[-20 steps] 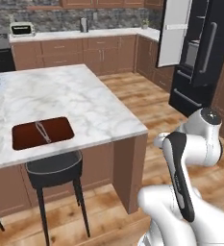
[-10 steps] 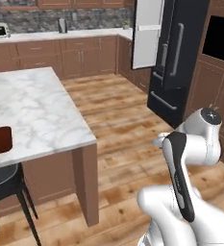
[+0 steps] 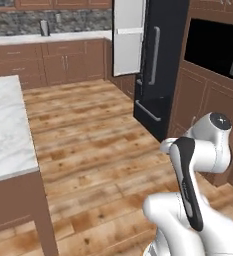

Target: Gather the eggplant and potato from the fridge and place them on a tray on the dining counter. Then gather the fish and steak from the fridge and place them on the other tray.

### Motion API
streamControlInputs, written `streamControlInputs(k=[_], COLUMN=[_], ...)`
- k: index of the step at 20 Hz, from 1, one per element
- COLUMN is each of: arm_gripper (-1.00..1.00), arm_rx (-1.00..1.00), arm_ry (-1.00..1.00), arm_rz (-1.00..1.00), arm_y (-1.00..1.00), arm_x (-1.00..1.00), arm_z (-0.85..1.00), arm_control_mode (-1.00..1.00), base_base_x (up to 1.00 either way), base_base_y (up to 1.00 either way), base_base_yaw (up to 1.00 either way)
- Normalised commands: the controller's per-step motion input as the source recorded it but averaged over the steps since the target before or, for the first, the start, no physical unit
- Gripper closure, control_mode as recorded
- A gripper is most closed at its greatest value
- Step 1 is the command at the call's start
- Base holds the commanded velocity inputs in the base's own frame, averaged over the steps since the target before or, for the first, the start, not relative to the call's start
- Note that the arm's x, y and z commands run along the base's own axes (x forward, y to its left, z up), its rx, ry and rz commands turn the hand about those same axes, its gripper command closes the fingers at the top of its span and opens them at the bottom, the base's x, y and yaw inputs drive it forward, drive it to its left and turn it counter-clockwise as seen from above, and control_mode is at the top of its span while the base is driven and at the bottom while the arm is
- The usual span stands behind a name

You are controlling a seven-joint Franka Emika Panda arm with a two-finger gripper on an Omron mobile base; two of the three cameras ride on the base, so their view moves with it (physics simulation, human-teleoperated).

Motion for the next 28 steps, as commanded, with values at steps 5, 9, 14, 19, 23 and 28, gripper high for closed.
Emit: streamControlInputs(k=[5,9,14,19,23,28], arm_gripper=[-1.0,-1.0,-1.0,-1.0,-1.0,-1.0], arm_rx=[0.0,0.0,0.0,0.0,0.0,0.0], arm_ry=[0.0,0.0,0.0,0.0,0.0,0.0], arm_rz=[0.0,0.0,0.0,0.0,0.0,0.0], arm_y=[0.0,0.0,0.0,0.0,0.0,0.0], arm_x=[0.0,0.0,0.0,0.0,0.0,0.0], arm_z=[0.0,0.0,0.0,0.0,0.0,0.0], arm_control_mode=[1.0,1.0,1.0,1.0,1.0,1.0], base_base_x=[1.0,1.0,1.0,1.0,1.0,1.0], base_base_y=[-0.5,0.04,0.33,0.14,0.13,0.0], base_base_yaw=[0.0,-0.01,-0.04,-0.08,-0.11,-0.11])
